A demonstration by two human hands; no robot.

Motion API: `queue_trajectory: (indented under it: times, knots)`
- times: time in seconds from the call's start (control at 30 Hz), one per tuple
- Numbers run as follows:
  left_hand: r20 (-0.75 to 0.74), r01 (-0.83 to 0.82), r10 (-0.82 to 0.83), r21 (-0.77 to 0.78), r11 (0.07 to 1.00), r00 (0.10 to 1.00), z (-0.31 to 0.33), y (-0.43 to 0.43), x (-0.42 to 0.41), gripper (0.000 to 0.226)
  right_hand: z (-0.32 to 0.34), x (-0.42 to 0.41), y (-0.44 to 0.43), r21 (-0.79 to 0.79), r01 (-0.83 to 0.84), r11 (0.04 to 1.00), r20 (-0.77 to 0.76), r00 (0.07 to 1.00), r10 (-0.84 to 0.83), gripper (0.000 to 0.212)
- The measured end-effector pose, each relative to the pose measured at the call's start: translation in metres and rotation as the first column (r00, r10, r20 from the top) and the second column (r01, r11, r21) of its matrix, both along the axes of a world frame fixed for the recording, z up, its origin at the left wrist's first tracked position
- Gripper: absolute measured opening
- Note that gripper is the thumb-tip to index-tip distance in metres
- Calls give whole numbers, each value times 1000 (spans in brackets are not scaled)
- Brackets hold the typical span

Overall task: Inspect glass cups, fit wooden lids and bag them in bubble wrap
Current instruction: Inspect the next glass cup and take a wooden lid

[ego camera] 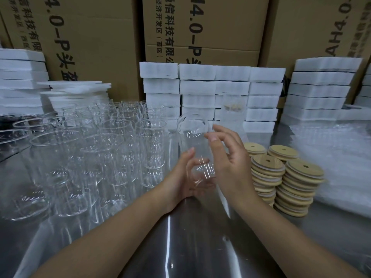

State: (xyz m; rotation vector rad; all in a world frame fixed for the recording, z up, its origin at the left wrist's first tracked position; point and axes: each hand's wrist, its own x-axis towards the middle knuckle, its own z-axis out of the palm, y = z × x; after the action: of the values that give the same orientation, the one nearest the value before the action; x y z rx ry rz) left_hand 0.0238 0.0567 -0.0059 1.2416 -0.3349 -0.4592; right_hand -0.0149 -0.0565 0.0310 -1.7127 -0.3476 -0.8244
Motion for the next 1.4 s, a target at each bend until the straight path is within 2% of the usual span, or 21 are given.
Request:
queue_trajectory:
  times: [0.1, 0.23, 0.4, 0.53, 0.7, 0.93, 1.23, 1.4]
  knots:
    - [-92, 36, -41, -60, 998, 995, 1, 4, 2, 81, -1, -1, 2, -12, -11, 1000, 24, 1000, 12, 48]
    - [-246, 8, -39, -126, 992, 968, 4, 6, 0, 99, -4, -2, 3, -8, -78, 997, 9, 997, 78, 25]
    - [-356, 36, -96, -172, 984, 929, 10, 6, -8, 100, -5, -3, 6, -102, -119, 988, 2, 993, 120, 32]
    - [-349, 119, -170, -164, 979, 922, 11, 3, -14, 101, -8, -1, 4, -132, -90, 987, -25, 996, 88, 51]
    - [-329, 192, -208, -80, 978, 921, 11, 3, -16, 110, -8, -2, 4, -89, -46, 995, -20, 999, 44, 58]
    - [-312, 211, -212, -36, 977, 926, 11, 2, -14, 115, -5, -5, 5, 31, -24, 999, 12, 1000, 23, 49]
    - [-308, 163, -165, -33, 986, 937, 9, 4, -11, 100, -4, -5, 4, 55, -25, 998, 26, 999, 24, 23]
    - [-272, 97, -104, -38, 995, 957, 8, 3, -9, 91, -7, -4, 5, 37, -19, 999, 60, 998, 17, 30]
